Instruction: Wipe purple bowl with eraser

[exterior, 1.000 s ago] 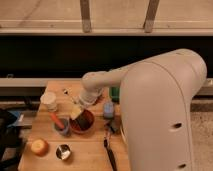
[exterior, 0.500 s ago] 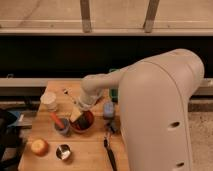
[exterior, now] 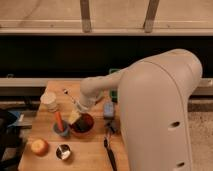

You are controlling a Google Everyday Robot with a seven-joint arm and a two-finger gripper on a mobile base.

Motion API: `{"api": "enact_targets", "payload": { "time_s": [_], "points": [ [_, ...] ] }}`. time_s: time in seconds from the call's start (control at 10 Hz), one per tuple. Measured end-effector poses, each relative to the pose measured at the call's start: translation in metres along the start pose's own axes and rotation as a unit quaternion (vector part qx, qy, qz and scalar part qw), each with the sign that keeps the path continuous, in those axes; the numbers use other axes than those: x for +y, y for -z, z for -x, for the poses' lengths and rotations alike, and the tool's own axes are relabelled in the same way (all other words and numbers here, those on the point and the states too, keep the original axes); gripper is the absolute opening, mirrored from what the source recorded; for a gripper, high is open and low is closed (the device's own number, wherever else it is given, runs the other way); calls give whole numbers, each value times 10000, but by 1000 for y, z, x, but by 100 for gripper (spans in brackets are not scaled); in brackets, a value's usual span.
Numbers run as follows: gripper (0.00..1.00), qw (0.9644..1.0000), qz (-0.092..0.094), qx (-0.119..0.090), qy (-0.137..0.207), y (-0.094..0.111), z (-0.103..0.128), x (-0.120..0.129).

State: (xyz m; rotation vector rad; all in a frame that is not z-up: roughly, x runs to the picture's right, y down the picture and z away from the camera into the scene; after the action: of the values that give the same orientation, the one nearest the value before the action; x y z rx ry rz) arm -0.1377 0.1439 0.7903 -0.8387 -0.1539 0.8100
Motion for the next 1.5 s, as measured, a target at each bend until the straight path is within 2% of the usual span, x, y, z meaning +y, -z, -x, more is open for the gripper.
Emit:
{"api": "enact_targets", "payload": {
  "time_s": [0.5, 0.7, 1.0, 1.5],
  "points": [
    [70, 9992, -361, -190, -36, 33, -11, 8],
    [70, 9989, -428, -202, -41, 38, -14, 11],
    [70, 9992, -373, -130, -91, 31, -22, 15],
    [70, 9998, -165, 46, -125, 11, -31, 26]
  ]
}}
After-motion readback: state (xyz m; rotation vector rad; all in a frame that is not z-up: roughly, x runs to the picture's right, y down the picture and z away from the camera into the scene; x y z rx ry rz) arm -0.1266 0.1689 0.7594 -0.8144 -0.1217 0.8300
